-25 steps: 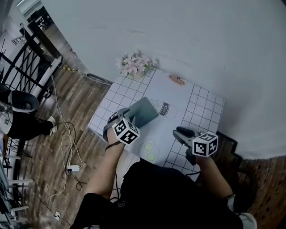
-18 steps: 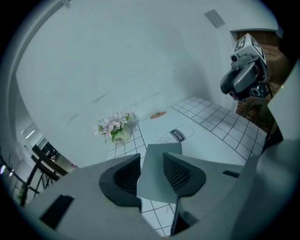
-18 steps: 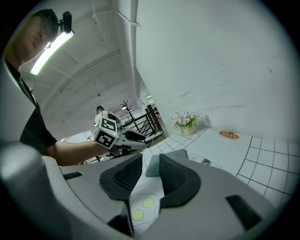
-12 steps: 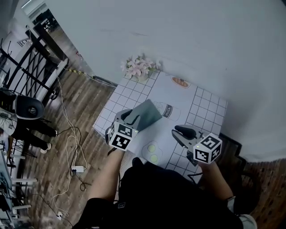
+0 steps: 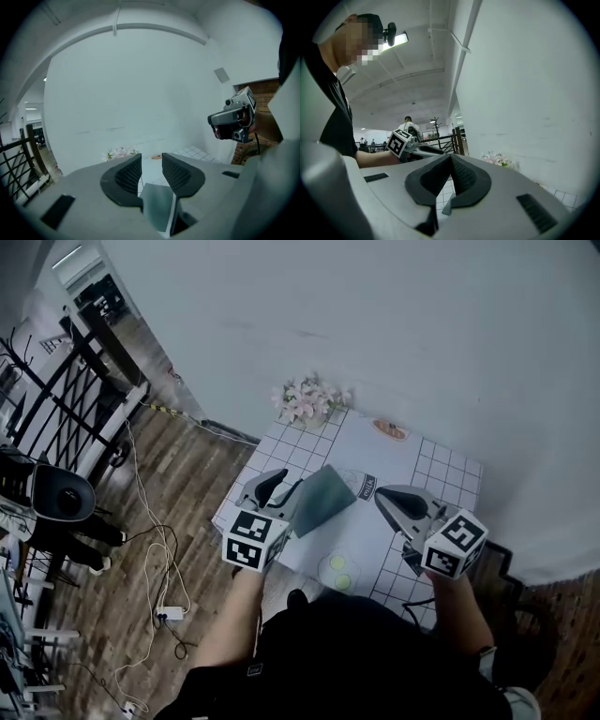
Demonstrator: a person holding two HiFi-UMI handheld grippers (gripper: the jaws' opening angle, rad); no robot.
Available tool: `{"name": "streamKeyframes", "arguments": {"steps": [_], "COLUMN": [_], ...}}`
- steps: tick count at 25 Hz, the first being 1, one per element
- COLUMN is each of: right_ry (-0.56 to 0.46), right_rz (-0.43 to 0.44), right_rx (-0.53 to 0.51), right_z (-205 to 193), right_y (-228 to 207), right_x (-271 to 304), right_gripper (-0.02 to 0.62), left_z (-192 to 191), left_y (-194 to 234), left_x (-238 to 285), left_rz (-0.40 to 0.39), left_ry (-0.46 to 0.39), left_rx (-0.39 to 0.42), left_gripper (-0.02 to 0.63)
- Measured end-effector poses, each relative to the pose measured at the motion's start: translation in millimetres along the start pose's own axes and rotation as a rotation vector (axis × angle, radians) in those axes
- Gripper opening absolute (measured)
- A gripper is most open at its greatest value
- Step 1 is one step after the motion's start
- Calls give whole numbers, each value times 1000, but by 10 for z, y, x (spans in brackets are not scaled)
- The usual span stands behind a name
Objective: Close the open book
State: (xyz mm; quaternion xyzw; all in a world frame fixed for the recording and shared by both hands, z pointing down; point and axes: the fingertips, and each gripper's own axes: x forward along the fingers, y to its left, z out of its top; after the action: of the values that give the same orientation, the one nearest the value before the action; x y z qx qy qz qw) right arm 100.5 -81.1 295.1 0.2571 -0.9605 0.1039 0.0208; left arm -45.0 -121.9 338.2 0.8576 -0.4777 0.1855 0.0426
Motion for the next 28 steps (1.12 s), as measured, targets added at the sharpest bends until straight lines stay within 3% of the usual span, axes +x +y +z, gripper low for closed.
{"name": "streamKeyframes", "arguments": {"steps": [5, 16, 28], "right_ry": [-44, -107, -83], "right_rz": [-87, -210, -230], "right_rx": [-22, -58, -106], "right_z": [169, 303, 261], "right_y": [-14, -82, -61], "right_x": [2, -9, 74], "right_gripper": [5, 3, 3], "left_z": [120, 174, 63], "left_y": [167, 642, 708], "left_x": [-278, -745, -748], "left_rz": [-13, 71, 61], "left_ry": [-57, -141, -151], "left_rx": [-29, -77, -109], "left_gripper": [138, 138, 127]}}
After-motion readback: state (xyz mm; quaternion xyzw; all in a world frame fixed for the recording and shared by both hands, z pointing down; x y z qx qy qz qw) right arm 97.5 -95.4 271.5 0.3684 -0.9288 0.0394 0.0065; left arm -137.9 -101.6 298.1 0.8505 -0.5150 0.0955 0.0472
